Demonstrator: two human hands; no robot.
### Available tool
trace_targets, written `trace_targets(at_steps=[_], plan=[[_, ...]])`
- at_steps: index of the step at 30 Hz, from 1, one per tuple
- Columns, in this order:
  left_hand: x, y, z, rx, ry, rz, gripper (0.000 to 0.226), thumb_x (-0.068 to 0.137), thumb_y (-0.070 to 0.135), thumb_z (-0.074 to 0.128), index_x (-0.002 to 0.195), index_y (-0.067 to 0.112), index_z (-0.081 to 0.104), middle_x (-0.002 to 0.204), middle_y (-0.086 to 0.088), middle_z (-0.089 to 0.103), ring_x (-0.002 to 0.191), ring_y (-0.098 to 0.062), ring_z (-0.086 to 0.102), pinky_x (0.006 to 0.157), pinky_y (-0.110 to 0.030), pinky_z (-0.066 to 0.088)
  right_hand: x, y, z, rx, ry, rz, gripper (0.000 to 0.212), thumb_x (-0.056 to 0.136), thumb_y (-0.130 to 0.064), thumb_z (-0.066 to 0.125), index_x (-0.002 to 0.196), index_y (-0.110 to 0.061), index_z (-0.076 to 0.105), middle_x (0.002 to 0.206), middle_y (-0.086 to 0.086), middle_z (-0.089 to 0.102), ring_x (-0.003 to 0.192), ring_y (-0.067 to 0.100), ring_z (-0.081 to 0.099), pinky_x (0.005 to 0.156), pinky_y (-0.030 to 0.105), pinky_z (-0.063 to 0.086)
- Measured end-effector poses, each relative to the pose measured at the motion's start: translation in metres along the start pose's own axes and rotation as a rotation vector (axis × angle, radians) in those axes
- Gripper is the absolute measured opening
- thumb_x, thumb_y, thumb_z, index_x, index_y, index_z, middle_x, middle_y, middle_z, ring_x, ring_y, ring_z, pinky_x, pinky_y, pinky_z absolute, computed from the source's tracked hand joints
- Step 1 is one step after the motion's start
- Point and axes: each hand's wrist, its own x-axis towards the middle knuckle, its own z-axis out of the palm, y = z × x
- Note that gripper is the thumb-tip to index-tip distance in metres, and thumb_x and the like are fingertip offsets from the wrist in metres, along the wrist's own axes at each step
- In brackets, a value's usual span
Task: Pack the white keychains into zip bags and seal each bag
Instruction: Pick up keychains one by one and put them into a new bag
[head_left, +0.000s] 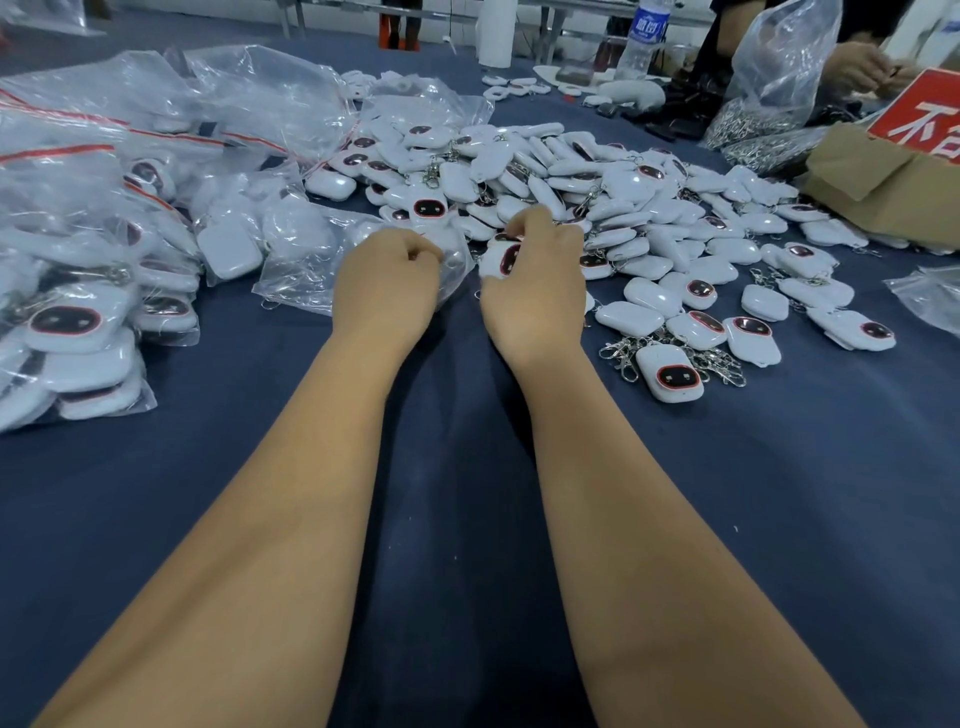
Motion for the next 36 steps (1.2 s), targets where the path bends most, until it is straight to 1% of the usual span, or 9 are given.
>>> trace_targets(at_steps=[2, 4, 8, 14, 18, 23, 28, 33, 36], plan=[[0.001, 0.0, -0.001, -0.065, 0.004, -0.03, 0.03, 0.089, 0.01, 0.045, 0.092, 0.025, 0.07, 0.081, 0.009, 0.064, 0.08, -0.016, 0.055, 0.073, -0.028, 0.045, -0.002, -0.006, -0.002, 0.207, 0.069, 0.001, 0.054, 0.075, 0.01, 0.053, 0.121, -0.016, 0.046, 0.115, -0.003, 0.032, 0.074, 0.002, 0.051, 0.064, 0.02, 0.042], [0.002, -0.002, 0.0, -0.075, -0.003, -0.037, 0.029, 0.087, 0.011, 0.048, 0.1, 0.025, 0.071, 0.08, 0.01, 0.062, 0.078, -0.014, 0.055, 0.072, -0.025, 0.043, -0.003, -0.012, -0.002, 0.427, 0.141, -0.012, 0.056, 0.075, 0.011, 0.057, 0.123, -0.015, 0.046, 0.119, -0.003, 0.039, 0.088, -0.011, 0.048, 0.071, 0.005, 0.041], [0.003, -0.004, -0.001, -0.018, -0.022, 0.02, 0.034, 0.083, 0.015, 0.06, 0.115, 0.023, 0.069, 0.071, 0.013, 0.055, 0.064, -0.001, 0.051, 0.057, -0.012, 0.035, -0.004, -0.021, -0.002, 0.724, 0.141, 0.112, 0.046, 0.075, 0.007, 0.064, 0.113, -0.017, 0.054, 0.121, 0.003, 0.057, 0.105, 0.016, 0.058, 0.095, 0.038, 0.051], [0.001, 0.0, -0.003, -0.108, -0.011, -0.02, 0.025, 0.088, 0.015, 0.051, 0.1, 0.022, 0.072, 0.069, 0.013, 0.057, 0.069, -0.01, 0.054, 0.063, -0.021, 0.042, -0.001, -0.02, 0.001, 1.0, -0.057, 0.182, 0.059, 0.081, 0.013, 0.054, 0.129, -0.021, 0.053, 0.116, 0.009, 0.064, 0.087, 0.01, 0.059, 0.082, 0.023, 0.053], [0.0, 0.004, -0.003, -0.302, 0.022, -0.127, 0.024, 0.087, 0.022, 0.047, 0.071, 0.006, 0.055, 0.054, 0.007, 0.047, 0.051, -0.01, 0.039, 0.053, -0.024, 0.037, 0.0, -0.018, 0.006, 0.985, -0.139, 0.216, 0.05, 0.083, 0.013, 0.05, 0.125, -0.013, 0.051, 0.107, 0.009, 0.068, 0.084, 0.012, 0.063, 0.081, 0.026, 0.052], [0.001, 0.002, -0.002, -0.231, -0.031, -0.082, 0.031, 0.093, 0.028, 0.048, 0.083, 0.003, 0.062, 0.064, 0.002, 0.056, 0.044, -0.005, 0.046, 0.051, -0.021, 0.039, -0.003, -0.017, 0.008, 0.926, -0.22, 0.165, 0.044, 0.084, 0.016, 0.044, 0.109, -0.013, 0.064, 0.111, 0.012, 0.071, 0.099, 0.02, 0.066, 0.101, 0.045, 0.051], [0.004, -0.002, 0.0, -0.163, -0.032, -0.048, 0.034, 0.097, 0.028, 0.045, 0.089, 0.0, 0.062, 0.066, 0.003, 0.056, 0.047, 0.0, 0.047, 0.059, -0.025, 0.039, -0.003, -0.013, 0.011, 0.731, -0.21, 0.069, 0.053, 0.092, 0.007, 0.047, 0.138, -0.019, 0.055, 0.108, -0.005, 0.058, 0.072, -0.006, 0.051, 0.086, 0.017, 0.044], [0.004, -0.002, 0.0, -0.193, -0.069, -0.028, 0.033, 0.098, 0.03, 0.048, 0.088, 0.005, 0.065, 0.072, -0.001, 0.063, 0.05, -0.005, 0.052, 0.064, -0.028, 0.043, -0.002, -0.012, 0.012, 0.721, -0.193, 0.139, 0.053, 0.092, 0.002, 0.057, 0.141, -0.016, 0.047, 0.102, -0.001, 0.062, 0.085, 0.007, 0.059, 0.088, 0.026, 0.051], [0.004, -0.003, 0.0, -0.224, -0.083, -0.031, 0.027, 0.093, 0.029, 0.05, 0.079, 0.011, 0.066, 0.062, 0.011, 0.059, 0.046, 0.001, 0.048, 0.055, -0.019, 0.041, -0.003, -0.012, 0.01, 0.782, -0.173, 0.185, 0.044, 0.088, 0.008, 0.056, 0.128, -0.011, 0.054, 0.092, 0.0, 0.066, 0.071, 0.002, 0.062, 0.071, 0.019, 0.05]])
